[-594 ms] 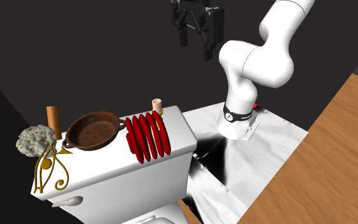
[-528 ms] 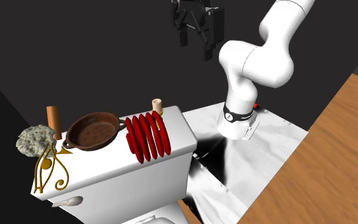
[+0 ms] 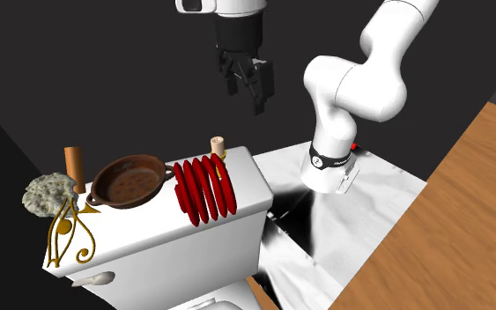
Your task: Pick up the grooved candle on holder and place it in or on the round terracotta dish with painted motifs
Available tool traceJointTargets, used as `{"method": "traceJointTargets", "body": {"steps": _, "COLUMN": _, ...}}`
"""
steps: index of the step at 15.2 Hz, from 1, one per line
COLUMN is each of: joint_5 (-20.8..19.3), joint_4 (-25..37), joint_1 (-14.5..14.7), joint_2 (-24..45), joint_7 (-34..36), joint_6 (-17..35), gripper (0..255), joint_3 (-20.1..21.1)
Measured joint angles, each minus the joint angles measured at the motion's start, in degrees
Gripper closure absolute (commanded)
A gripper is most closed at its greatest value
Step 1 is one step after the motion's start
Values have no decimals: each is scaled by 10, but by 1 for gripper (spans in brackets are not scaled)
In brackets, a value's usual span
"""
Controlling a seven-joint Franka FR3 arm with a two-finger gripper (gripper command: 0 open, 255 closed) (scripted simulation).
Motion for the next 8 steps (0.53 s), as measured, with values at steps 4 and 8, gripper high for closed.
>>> {"method": "traceJointTargets", "body": {"steps": 4, "joint_5": -25, "joint_4": -46, "joint_1": -9, "joint_2": 32, "joint_7": -33, "joint_6": 91, "gripper": 0, "joint_3": -39}}
{"method": "traceJointTargets", "body": {"steps": 8, "joint_5": -49, "joint_4": -72, "joint_1": -19, "joint_2": 81, "joint_7": -73, "joint_6": 180, "gripper": 0, "joint_3": -85}}
